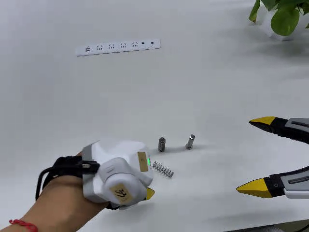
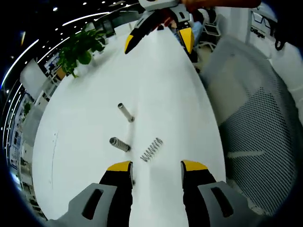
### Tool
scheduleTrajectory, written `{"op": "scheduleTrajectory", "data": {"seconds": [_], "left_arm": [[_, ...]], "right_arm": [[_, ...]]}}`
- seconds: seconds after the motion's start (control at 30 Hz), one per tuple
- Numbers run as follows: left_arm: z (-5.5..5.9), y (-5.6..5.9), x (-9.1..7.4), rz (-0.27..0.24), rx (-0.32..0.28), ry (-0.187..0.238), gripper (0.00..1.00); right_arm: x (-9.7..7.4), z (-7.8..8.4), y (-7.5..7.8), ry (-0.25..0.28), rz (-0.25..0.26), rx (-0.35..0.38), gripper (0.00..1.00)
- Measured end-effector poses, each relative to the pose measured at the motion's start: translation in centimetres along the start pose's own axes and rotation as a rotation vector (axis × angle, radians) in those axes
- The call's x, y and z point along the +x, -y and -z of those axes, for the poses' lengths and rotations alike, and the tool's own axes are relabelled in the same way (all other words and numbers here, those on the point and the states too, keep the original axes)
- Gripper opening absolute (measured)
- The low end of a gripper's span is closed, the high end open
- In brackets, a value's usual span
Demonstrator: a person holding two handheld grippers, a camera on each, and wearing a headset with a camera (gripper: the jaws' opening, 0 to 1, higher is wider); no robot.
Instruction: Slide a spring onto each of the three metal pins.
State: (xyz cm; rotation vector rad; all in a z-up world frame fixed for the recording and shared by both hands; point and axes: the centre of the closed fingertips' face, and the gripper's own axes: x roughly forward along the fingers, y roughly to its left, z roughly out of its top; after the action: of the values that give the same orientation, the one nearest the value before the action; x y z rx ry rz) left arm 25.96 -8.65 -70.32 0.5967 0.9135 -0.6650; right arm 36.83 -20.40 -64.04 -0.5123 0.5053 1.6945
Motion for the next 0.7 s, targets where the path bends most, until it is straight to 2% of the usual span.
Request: {"op": "scheduleTrajectory", "data": {"seconds": [0.03,0.17,0.23,0.33,0.43,0.5,0.7], "left_arm": [[-0.2,0.2,0.6,0.008,-0.006,-0.004,0.42],[0.2,0.5,2.3,0.024,0.058,-0.069,0.43],[0.0,0.5,2.8,0.024,0.055,-0.066,0.43],[0.4,0.4,3.8,0.028,0.061,-0.104,0.42],[0.3,0.0,4.3,0.013,0.078,-0.117,0.41],[0.5,-0.2,4.6,0.006,0.089,-0.140,0.40],[0.7,-0.4,4.9,0.001,0.096,-0.174,0.34]], "right_arm": [[0.0,0.2,0.0,0.001,0.004,0.005,0.90],[-0.2,1.0,0.2,0.007,0.012,0.022,0.89],[-0.3,1.2,0.2,0.007,0.017,0.026,0.89],[-0.5,1.6,0.3,0.017,0.026,0.044,0.89],[-0.8,2.0,0.4,0.021,0.032,0.052,0.88],[-0.9,2.1,0.5,0.026,0.037,0.057,0.88],[-1.2,1.9,0.6,0.041,0.053,0.070,0.87]]}}
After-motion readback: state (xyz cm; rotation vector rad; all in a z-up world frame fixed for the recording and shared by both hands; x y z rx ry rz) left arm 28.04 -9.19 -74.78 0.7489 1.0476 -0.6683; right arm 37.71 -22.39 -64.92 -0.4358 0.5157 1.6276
